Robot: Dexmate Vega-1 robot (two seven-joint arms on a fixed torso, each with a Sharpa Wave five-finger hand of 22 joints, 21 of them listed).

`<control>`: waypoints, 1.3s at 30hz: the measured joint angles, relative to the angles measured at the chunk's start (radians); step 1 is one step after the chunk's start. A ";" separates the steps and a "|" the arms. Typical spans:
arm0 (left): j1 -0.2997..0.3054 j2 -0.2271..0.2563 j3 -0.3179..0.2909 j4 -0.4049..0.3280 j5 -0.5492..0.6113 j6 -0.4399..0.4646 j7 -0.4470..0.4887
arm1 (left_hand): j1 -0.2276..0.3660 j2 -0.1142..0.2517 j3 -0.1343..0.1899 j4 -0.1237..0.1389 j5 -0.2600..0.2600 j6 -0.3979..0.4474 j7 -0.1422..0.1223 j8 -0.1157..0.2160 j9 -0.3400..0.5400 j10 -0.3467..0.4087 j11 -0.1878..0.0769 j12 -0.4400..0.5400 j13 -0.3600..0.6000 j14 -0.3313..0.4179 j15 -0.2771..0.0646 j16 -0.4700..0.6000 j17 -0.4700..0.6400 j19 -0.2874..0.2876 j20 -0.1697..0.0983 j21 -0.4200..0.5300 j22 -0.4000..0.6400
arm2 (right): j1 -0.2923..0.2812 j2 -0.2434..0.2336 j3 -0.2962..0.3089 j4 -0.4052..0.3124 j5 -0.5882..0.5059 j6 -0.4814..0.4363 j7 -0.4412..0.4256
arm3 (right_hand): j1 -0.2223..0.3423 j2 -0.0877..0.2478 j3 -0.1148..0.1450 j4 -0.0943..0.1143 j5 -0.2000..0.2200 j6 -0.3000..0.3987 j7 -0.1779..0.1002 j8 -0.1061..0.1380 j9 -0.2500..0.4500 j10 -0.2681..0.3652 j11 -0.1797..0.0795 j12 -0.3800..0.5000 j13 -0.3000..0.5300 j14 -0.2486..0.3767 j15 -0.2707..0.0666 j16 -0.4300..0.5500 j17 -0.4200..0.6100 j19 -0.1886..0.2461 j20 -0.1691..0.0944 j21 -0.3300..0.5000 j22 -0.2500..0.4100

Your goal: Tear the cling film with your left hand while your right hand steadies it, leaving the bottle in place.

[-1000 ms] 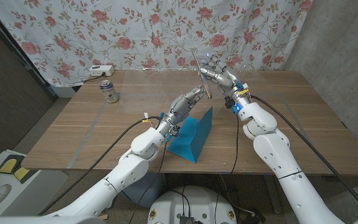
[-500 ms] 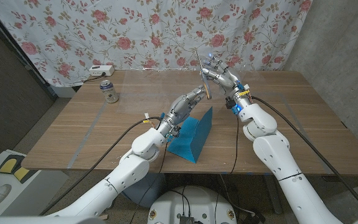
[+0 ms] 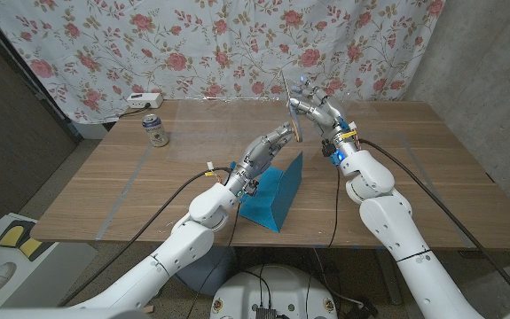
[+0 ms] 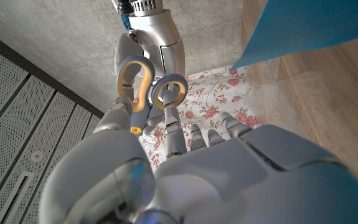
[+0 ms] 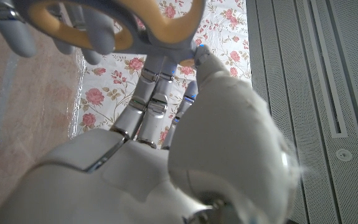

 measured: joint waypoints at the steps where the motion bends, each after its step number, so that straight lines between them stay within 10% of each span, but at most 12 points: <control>1: 0.000 0.000 0.000 0.000 0.001 0.000 0.001 | 0.000 0.000 0.000 0.000 0.000 0.000 0.000 0.000 0.000 0.000 0.000 0.000 0.000 0.000 0.000 0.000 0.000 0.000 0.000 0.000 0.000 | -0.001 -0.001 -0.002 0.000 -0.003 0.003 -0.003 | 0.000 0.000 0.000 0.000 0.000 0.000 0.000 0.000 0.000 0.000 0.000 0.000 0.000 0.000 0.000 0.000 0.000 0.000 0.000 0.000 0.000; 39: 0.012 -0.006 0.002 -0.004 0.004 -0.002 0.018 | 0.013 -0.035 -0.016 0.007 0.000 0.036 0.000 0.000 0.000 0.036 -0.015 0.011 0.000 0.057 -0.018 0.012 0.000 0.032 -0.011 0.008 0.000 | -0.018 -0.029 -0.088 -0.002 -0.069 0.080 -0.149 | -0.007 -0.007 0.004 -0.004 0.004 0.016 -0.009 0.000 0.000 0.005 -0.005 -0.004 -0.005 0.008 0.002 -0.006 0.005 -0.020 -0.001 0.028 -0.016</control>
